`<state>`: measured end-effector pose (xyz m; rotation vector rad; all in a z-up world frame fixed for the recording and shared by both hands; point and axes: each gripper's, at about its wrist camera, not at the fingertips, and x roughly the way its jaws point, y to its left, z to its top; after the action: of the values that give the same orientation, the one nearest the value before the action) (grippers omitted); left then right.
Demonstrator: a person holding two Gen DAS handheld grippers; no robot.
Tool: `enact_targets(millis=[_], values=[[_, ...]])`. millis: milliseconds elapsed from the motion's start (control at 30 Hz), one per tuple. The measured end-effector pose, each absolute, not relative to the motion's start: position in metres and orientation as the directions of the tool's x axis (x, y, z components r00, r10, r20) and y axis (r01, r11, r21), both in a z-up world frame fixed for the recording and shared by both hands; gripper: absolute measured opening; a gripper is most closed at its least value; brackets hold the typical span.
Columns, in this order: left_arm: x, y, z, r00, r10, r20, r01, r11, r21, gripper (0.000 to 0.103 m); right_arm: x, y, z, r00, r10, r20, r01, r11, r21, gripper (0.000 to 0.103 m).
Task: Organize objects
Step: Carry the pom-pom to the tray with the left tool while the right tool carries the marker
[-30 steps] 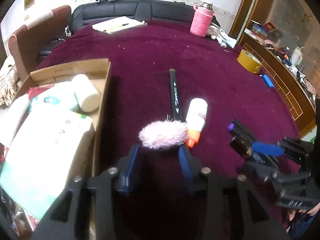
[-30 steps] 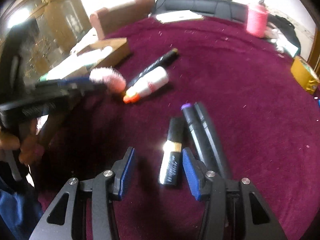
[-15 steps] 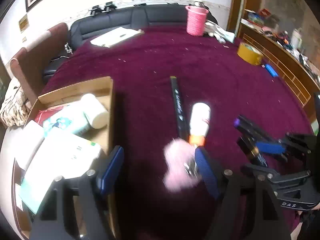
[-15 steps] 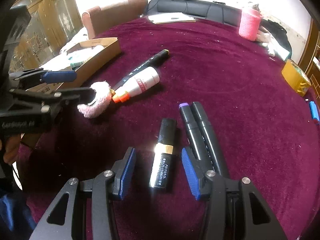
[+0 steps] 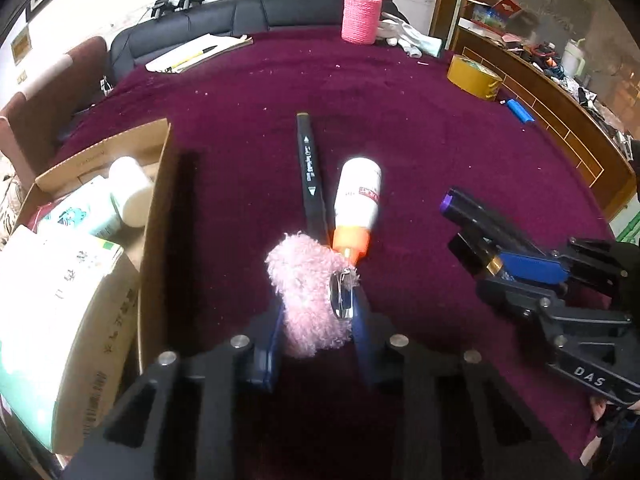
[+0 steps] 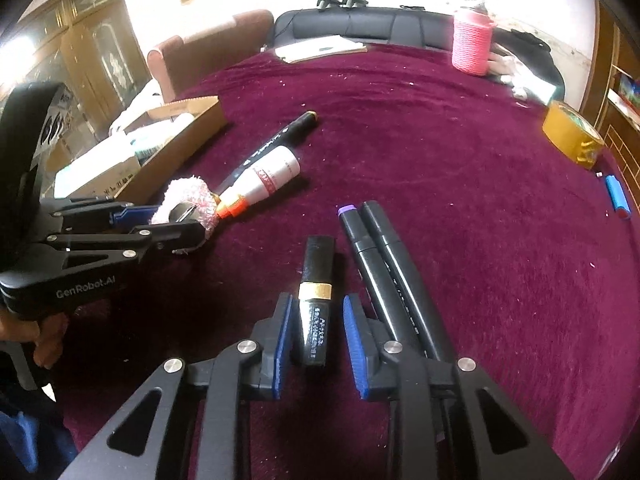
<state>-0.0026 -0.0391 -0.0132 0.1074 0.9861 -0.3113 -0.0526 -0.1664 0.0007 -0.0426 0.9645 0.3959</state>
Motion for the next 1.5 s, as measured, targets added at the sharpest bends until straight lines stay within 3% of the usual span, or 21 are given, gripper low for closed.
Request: enact_targets(millis=[733,1133,1500], values=[[-0.034,0.01,0.048,0.575,-0.414,-0.705,0.304,0.909,-0.286,0.028,-0.042,-0.14,0.052,0.495,0.502,-0.709,-0.389,0.858,0.335,0.029],[-0.045,0.115,0.079,0.71,-0.314,-0.63,0.133,0.938,-0.319,0.028,0.012,-0.044,0.077,0.398,0.622,-0.674,-0.486,0.766,0.42,0.029],[-0.019,0.175,0.046,0.677,-0.261,-0.688,0.004,0.936,-0.352,0.028,0.082,0.039,0.036,0.297,0.61,-0.734,-0.442,0.77,0.461,0.029]])
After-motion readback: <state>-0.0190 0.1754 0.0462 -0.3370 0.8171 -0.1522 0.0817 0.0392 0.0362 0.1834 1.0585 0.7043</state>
